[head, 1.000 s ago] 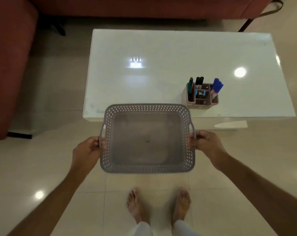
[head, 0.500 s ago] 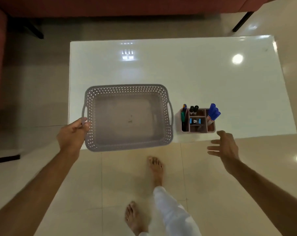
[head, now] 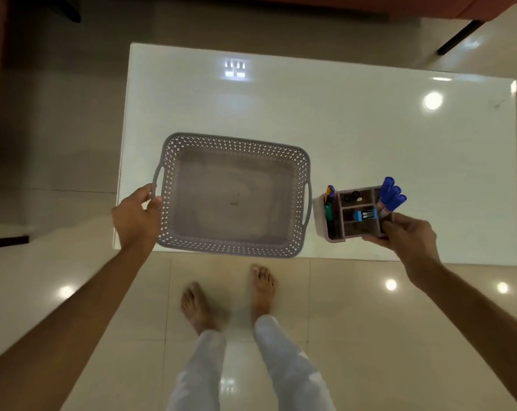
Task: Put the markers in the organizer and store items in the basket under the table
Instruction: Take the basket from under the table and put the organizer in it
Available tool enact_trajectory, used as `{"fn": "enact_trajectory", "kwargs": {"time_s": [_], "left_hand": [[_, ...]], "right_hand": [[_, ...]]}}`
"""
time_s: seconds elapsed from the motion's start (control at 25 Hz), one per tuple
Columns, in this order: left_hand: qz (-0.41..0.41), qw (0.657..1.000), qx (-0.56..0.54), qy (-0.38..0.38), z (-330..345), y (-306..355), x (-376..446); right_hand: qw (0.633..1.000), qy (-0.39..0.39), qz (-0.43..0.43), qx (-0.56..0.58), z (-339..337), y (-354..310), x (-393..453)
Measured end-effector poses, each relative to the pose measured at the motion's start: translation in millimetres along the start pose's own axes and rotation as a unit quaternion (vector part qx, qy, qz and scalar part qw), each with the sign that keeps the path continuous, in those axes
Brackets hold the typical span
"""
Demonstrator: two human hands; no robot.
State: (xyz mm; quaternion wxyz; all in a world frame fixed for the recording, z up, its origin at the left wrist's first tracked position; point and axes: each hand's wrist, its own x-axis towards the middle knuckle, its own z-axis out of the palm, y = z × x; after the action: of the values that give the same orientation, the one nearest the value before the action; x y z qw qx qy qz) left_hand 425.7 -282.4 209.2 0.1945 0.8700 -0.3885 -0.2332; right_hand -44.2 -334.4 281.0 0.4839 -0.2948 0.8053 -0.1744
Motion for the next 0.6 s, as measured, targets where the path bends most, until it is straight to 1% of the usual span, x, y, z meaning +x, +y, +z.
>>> {"fn": "enact_trajectory", "kwargs": {"time_s": [0.08, 0.16, 0.24, 0.32, 0.4, 0.48, 0.6], "left_hand": [[-0.002, 0.999, -0.019, -0.027, -1.2, -5.2, 1.4], [-0.013, 0.999, -0.038, -0.032, -5.2, -10.5, 3.8], [-0.012, 0.998, -0.058, -0.037, -6.4, -10.5, 3.6], [-0.02, 0.995, -0.08, -0.053, -9.0, -12.1, 6.8], [-0.054, 0.987, -0.12, -0.088, -11.0, -16.2, 11.4], [-0.116, 0.967, -0.184, -0.132, -13.9, -24.0, 17.9], [-0.208, 0.923, -0.267, -0.183, -19.1, -34.2, 27.8]], "right_hand": [[0.999, -0.003, -0.047, -0.018, -13.4, -42.1, -17.9], [0.993, -0.041, -0.096, -0.05, -14.1, -86.0, -39.0], [0.985, -0.084, -0.127, -0.082, 2.1, -120.2, -54.7], [0.977, -0.125, -0.14, -0.103, 41.1, -136.8, -57.2], [0.971, -0.162, -0.139, -0.105, 94.8, -136.2, -49.6], [0.967, -0.187, -0.132, -0.111, 157.4, -125.1, -41.5], [0.961, -0.217, -0.105, -0.138, 239.2, -98.7, -39.9]]}}
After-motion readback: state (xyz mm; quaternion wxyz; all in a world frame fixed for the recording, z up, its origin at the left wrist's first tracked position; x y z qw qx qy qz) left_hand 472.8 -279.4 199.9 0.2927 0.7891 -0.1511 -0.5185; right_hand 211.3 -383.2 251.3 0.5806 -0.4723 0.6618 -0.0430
